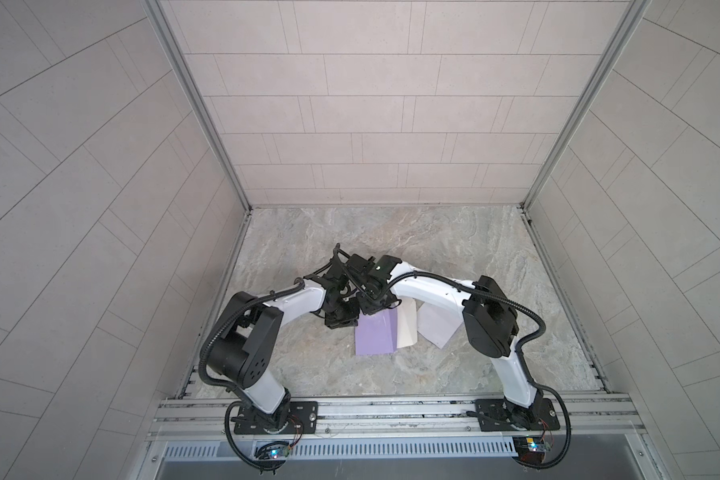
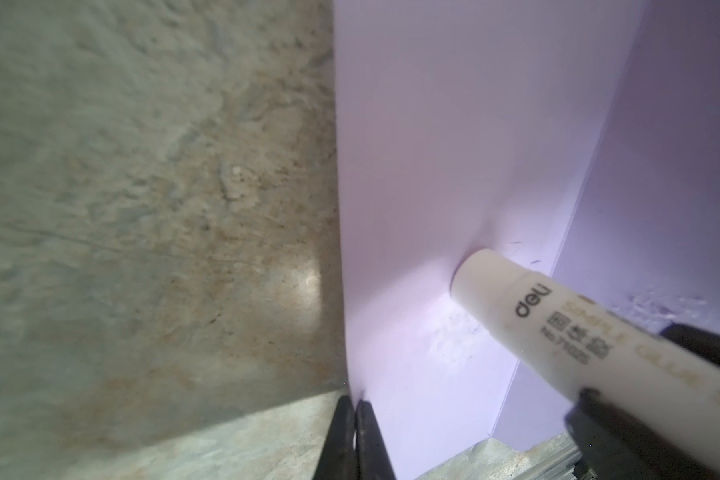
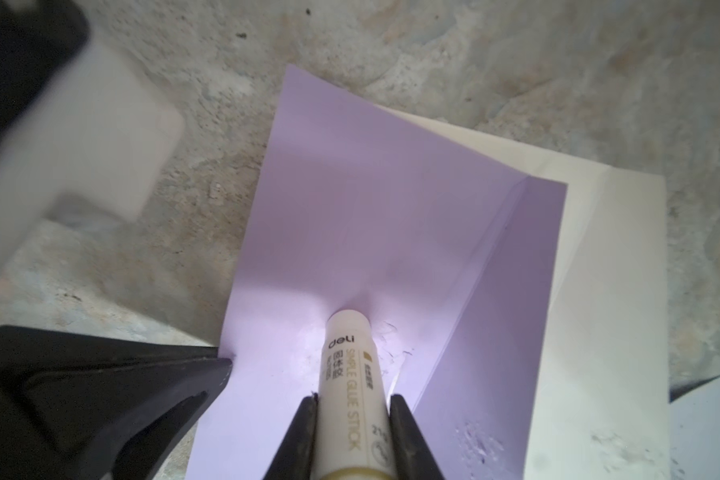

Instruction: Place the letter into the envelope and seal it

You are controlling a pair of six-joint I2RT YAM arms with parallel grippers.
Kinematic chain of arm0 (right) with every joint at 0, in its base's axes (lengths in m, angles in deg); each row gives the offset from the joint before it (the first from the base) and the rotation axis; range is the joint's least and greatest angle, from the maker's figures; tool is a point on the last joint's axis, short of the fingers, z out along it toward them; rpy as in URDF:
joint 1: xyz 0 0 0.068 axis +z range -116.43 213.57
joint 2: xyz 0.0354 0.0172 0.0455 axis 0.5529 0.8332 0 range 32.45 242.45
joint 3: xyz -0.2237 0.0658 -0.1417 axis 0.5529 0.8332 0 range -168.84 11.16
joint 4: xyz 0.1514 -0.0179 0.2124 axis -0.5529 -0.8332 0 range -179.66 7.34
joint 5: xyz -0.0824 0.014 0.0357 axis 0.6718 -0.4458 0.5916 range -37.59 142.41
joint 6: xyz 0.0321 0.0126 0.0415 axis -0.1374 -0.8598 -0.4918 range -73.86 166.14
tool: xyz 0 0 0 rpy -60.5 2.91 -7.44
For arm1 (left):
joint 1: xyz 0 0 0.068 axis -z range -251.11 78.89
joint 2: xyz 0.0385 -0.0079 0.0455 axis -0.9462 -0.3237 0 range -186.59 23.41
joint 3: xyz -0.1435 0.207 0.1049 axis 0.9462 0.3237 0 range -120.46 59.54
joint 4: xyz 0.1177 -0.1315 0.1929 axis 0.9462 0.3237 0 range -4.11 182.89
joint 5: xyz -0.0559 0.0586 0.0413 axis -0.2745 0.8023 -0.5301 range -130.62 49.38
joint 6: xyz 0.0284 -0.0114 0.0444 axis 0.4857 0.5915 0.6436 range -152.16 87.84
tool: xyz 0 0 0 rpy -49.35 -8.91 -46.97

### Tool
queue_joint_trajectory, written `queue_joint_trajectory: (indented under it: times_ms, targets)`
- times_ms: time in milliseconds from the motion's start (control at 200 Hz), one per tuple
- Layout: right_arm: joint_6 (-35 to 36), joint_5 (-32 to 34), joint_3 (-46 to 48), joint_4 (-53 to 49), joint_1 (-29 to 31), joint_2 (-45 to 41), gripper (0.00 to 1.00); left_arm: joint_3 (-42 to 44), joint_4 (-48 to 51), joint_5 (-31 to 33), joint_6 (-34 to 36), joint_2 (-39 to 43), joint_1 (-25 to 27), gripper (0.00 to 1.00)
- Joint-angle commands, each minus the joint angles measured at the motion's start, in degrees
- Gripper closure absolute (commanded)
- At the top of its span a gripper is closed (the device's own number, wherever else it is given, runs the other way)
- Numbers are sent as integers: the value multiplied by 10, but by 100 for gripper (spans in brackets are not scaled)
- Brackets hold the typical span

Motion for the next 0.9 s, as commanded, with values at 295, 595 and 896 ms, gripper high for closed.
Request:
queue_joint_trajectory:
  times_ms: [295, 595, 896]
  targets:
    - [8, 29, 65, 19, -13, -43, 100, -11, 33, 25, 9, -6, 2, 100]
    - [19, -2, 123, 87, -13, -169, 100, -13, 28, 19, 12, -7, 2, 100]
    - [18, -124, 107, 57, -9, -102, 100, -20, 23, 12, 7, -9, 3, 100]
